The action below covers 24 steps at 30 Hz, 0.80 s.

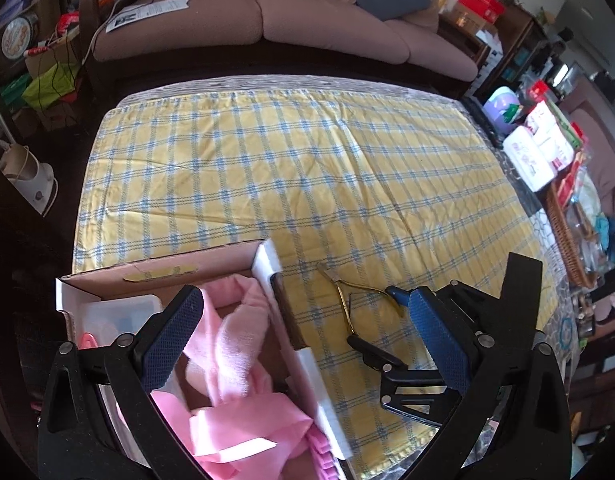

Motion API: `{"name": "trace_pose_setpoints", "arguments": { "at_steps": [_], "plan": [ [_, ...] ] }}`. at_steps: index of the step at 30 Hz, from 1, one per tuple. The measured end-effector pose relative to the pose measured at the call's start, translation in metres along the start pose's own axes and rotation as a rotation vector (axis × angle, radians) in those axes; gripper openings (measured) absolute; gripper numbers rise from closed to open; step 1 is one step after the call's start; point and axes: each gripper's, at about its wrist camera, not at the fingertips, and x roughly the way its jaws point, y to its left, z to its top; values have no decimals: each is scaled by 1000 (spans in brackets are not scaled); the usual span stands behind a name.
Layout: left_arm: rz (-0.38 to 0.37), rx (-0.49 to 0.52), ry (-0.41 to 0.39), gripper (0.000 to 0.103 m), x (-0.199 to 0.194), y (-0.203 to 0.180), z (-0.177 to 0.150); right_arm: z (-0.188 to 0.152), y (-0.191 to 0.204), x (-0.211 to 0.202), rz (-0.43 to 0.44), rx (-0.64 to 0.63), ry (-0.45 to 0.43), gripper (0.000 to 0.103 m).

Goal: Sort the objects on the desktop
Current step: 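Grasp the gold cuticle nippers with the right gripper, then carry the gold nippers into the cardboard box and open the right gripper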

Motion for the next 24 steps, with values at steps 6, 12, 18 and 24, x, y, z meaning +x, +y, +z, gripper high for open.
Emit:
{"name": "trace_pose_setpoints", "arguments": {
  "at_steps": [6,12,18,24],
  "plan": [
    [-205,-55,89,94,11,-40,-11,-21,-39,-43,71,225,-72,60],
    [-360,-194,276,78,47,-66,-46,-51,-56,-78,67,335,-60,60],
    [-489,-349,372,76,82,-80,-77,-81,-67,-102,124,459,-93,60],
    [-544,-447,356,35,95,-70,-94,-84,-40,-109,140,407,-72,60]
  ]
}}
